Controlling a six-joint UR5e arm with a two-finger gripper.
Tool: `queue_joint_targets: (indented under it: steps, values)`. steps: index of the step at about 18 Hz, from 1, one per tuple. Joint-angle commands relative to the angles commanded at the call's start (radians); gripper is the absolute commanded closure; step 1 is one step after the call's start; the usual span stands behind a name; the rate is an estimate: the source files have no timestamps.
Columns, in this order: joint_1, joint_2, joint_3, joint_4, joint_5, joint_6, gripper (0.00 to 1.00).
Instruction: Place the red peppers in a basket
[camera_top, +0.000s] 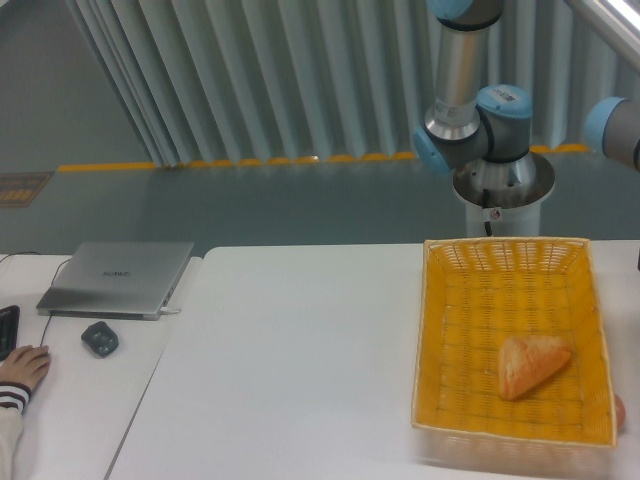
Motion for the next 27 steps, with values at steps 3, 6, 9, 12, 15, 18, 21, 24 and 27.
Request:
queue_joint_targets:
  steps: [3,6,9,12,15,18,21,24,27]
  values:
    - [0.002,-0.003,0.002,0.031,0.000,-0.005,0.00]
    - [-0.008,-0.015,0.008,0.043,0.003,-0.012,0.00]
    - [-0.035,-0.028,0.005,0.072,-0.024,-0.133,0.00]
    - [-0.038,-0.031,0.003,0.086,-0.064,-0.135,0.00]
    - [-0.040,-0.028,0.002,0.098,-0.061,-0.134,0.00]
    - [-0.040,-0.025,0.005,0.097,-0.058,-0.143,0.00]
    - [-0.041,-0.029,0.009,0.097,-0.055,-0.109,0.00]
    - [-0.051,-0.063,0.046,0.092,-0.054,0.105,0.00]
    - [-0.057,-0.080,0.049,0.094,-0.055,0.263,0.00]
